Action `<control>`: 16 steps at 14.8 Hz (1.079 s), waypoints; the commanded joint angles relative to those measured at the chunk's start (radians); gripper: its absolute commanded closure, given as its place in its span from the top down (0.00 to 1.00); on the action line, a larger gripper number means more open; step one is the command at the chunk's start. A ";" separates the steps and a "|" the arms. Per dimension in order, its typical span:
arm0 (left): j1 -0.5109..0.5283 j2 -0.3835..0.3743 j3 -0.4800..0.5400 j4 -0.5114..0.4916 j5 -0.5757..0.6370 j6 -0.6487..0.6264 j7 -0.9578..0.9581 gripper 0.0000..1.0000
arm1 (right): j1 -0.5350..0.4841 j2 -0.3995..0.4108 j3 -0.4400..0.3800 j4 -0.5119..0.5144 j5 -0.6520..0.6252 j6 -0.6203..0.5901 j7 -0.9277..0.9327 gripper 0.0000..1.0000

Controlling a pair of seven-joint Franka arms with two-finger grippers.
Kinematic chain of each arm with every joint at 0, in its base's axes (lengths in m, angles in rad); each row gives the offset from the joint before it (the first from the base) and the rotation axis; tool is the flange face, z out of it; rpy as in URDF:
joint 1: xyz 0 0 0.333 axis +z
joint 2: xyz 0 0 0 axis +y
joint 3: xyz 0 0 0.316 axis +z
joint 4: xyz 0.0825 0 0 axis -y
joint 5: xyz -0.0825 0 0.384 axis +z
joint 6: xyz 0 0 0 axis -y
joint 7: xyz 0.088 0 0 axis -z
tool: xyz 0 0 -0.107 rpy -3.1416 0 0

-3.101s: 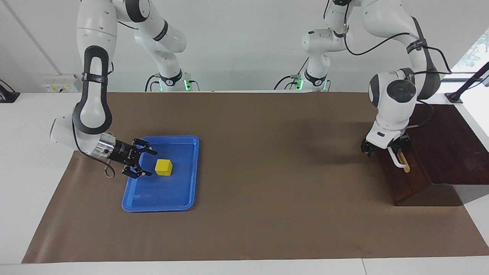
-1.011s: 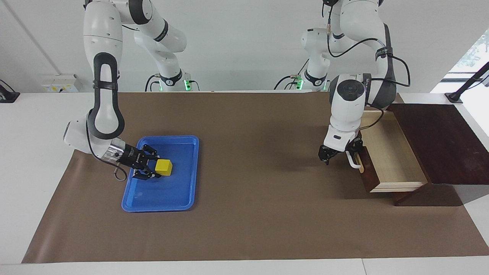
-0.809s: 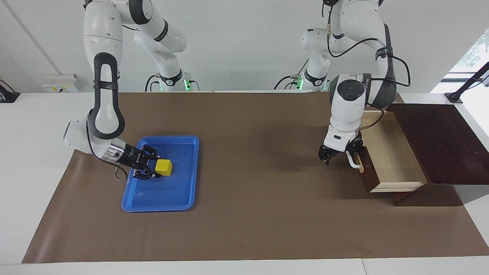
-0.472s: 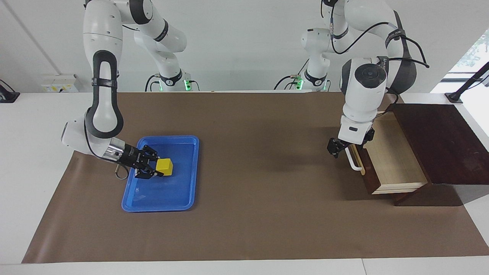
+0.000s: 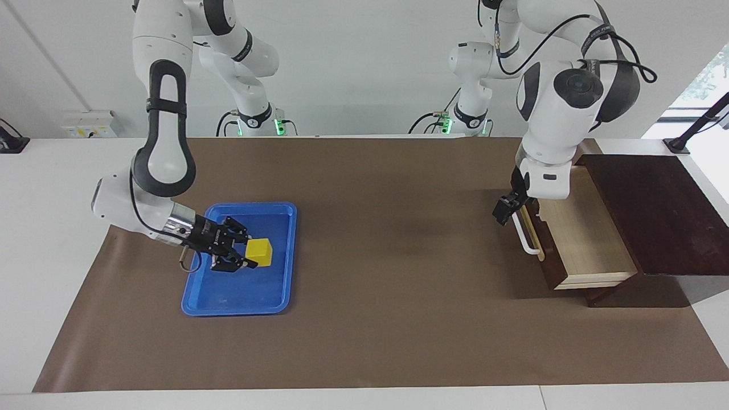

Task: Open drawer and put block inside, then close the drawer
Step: 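Lift the yellow block with the right gripper toward the left gripper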

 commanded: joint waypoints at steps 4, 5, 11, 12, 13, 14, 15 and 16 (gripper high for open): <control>-0.017 -0.051 0.002 0.007 -0.071 -0.016 -0.527 1.00 | 0.122 0.002 0.012 0.037 0.050 0.044 0.133 0.00; -0.017 -0.051 0.002 0.007 -0.082 -0.016 -0.619 1.00 | 0.145 0.002 0.012 0.039 0.094 0.049 0.137 0.00; -0.053 -0.047 -0.003 0.008 -0.071 0.015 -1.006 1.00 | 0.303 0.029 0.011 0.105 0.108 0.180 0.307 0.00; -0.075 -0.037 -0.001 0.010 -0.068 0.012 -1.011 1.00 | 0.352 0.043 0.006 0.128 0.099 0.214 0.359 0.00; -0.095 -0.025 -0.001 0.011 -0.041 0.009 -1.015 1.00 | 0.387 0.055 0.003 0.146 0.081 0.239 0.407 0.00; -0.110 -0.001 -0.001 0.011 -0.022 0.018 -1.028 1.00 | 0.427 0.069 0.008 0.174 -0.001 0.265 0.492 0.00; -0.109 0.054 0.003 0.045 -0.026 0.019 -1.061 1.00 | 0.431 0.074 0.009 0.186 -0.017 0.264 0.508 0.00; -0.109 0.087 0.003 0.092 -0.027 0.009 -1.093 1.00 | 0.443 0.074 0.009 0.186 -0.017 0.265 0.508 0.00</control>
